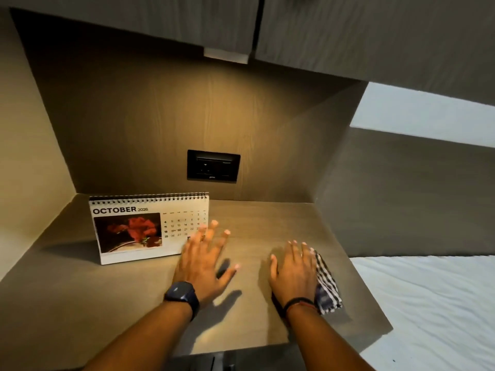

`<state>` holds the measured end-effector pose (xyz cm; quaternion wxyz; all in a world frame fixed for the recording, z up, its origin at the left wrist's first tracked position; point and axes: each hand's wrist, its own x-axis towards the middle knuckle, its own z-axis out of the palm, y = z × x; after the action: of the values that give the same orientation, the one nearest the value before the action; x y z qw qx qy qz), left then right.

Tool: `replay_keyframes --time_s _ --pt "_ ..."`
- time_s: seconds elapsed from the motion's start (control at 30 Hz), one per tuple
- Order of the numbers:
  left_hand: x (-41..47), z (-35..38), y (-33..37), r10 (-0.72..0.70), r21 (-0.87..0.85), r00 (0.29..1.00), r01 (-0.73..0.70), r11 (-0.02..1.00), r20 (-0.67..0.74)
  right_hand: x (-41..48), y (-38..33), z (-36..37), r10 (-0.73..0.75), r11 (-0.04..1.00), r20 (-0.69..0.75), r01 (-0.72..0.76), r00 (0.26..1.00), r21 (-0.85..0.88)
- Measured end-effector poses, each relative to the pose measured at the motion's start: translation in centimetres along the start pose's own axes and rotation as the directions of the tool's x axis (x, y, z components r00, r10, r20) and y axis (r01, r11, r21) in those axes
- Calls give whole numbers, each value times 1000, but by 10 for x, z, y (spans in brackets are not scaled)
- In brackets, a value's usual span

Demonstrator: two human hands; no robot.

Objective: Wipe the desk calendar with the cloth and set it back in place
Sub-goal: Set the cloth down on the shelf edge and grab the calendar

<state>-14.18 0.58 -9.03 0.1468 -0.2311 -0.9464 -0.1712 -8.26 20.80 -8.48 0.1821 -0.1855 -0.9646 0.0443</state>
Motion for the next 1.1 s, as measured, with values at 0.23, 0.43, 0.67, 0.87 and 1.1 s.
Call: replay_keyframes --time_s 0.23,0.43,0.67,0.87,1.1 --pt "17 -65 -79 -624 -403 647 479 780 -439 45 -143 -9 40 625 207 -186 978 758" --pt "12 -73 -141 -932 -714 332 616 332 -146 50 -205 -5 29 359 299 -289 954 888" --pt "38 -67 -138 -872 -738 489 596 316 22 48 -191 9 61 437 291 -288 955 852" --pt "63 -70 -147 -847 -811 529 516 275 49 56 -210 15 170 459 274 -322 947 828" --pt "59 -79 -176 -799 -753 599 550 360 56 57 -235 19 155 539 291 -327 944 776"
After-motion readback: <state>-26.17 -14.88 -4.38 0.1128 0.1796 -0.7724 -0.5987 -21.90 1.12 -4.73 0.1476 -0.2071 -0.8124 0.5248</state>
